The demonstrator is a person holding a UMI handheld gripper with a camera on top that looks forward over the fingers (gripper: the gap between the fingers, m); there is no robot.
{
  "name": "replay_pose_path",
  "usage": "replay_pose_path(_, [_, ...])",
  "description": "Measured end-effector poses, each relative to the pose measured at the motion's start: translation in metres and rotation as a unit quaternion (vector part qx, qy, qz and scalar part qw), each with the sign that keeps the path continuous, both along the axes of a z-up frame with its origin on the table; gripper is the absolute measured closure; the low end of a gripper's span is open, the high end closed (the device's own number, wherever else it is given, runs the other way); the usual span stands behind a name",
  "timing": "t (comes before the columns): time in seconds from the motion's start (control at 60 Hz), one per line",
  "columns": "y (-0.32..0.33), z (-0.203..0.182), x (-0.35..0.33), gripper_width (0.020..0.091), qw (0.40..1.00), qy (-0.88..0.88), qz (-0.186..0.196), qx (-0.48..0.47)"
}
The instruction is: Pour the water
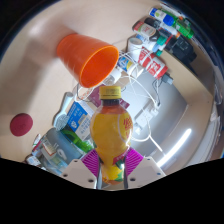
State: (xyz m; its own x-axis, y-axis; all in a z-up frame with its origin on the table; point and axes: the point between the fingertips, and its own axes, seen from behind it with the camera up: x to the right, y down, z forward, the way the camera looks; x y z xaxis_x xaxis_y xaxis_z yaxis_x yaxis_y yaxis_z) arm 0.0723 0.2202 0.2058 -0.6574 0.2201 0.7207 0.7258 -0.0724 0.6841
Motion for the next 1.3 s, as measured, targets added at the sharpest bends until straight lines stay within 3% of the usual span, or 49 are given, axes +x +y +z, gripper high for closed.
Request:
replay_pose_path(0.167, [0.003,-0.006,-0.001,0.0804,0.999,0.047,0.01,-0.005])
replay_pose_path(0.3, [0.005,0.016,0.009,0.0804,0.957,0.287,-0.009,0.034])
replay_pose_path(0.35, [0.001,0.018,0.009,0.0806,0.894,0.446,-0.023,0.037])
replay_pose_path(0.45, [-0.018,0.021,0.028,0.0791,0.709,0.7,-0.054,0.069])
replay_pose_path(0.5, [-0.023,0.02,0.045,0.0813,0.625,0.774,-0.072,0.076])
replay_pose_path(0.517, [-0.026,0.018,0.049,0.0784,0.599,0.793,-0.077,0.078])
replay_pose_path(0.6, [-0.05,-0.014,0.064,0.0786,0.485,0.866,-0.085,0.092])
replay_pose_path(0.683, [-0.052,-0.044,0.081,0.0764,0.425,0.896,-0.114,0.066])
replay_pose_path(0.767, [-0.06,-0.089,0.086,0.0763,0.408,0.9,-0.142,0.053])
replay_pose_path(1.017, [-0.07,-0.149,0.091,0.072,0.393,0.908,-0.148,0.018])
replay_pose_path(1.05, [-0.068,-0.142,0.091,0.0716,0.389,0.913,-0.122,0.024])
replay_pose_path(1.133, [-0.073,-0.142,0.089,0.0714,0.394,0.913,-0.1,0.017])
replay_pose_path(1.3, [-0.072,-0.141,0.087,0.0713,0.394,0.915,-0.084,0.008])
